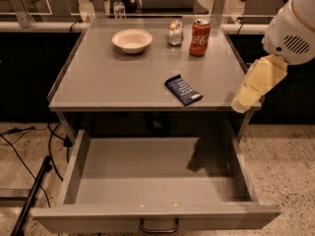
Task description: Place rxbar blueberry into top drawer
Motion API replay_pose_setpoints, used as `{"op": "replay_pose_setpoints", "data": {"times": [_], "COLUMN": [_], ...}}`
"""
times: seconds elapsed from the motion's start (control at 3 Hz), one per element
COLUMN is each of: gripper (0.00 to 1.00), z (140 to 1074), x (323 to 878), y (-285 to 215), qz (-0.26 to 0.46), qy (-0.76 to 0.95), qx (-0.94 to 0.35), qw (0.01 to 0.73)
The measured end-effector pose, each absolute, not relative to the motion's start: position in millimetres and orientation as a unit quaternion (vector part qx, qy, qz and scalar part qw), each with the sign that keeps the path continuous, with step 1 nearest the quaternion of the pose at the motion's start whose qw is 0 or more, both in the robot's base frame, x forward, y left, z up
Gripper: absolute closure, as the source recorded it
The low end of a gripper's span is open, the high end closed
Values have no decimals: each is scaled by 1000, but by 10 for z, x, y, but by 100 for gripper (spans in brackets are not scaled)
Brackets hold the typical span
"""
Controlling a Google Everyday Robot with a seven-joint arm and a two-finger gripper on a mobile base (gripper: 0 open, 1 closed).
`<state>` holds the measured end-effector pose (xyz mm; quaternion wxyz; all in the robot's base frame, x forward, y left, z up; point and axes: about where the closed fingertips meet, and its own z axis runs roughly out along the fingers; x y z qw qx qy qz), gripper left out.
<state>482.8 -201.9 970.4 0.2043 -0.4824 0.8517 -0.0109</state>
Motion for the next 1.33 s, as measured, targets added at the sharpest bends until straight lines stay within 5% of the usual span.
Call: {"op": "replay_pose_setpoints", "data": {"times": [1.33], "gripper": [0], "z": [9384], "x": [4962], "y": [-1756], "qz": [-36], "qy": [893], "qx": [-346], "qw": [284]}}
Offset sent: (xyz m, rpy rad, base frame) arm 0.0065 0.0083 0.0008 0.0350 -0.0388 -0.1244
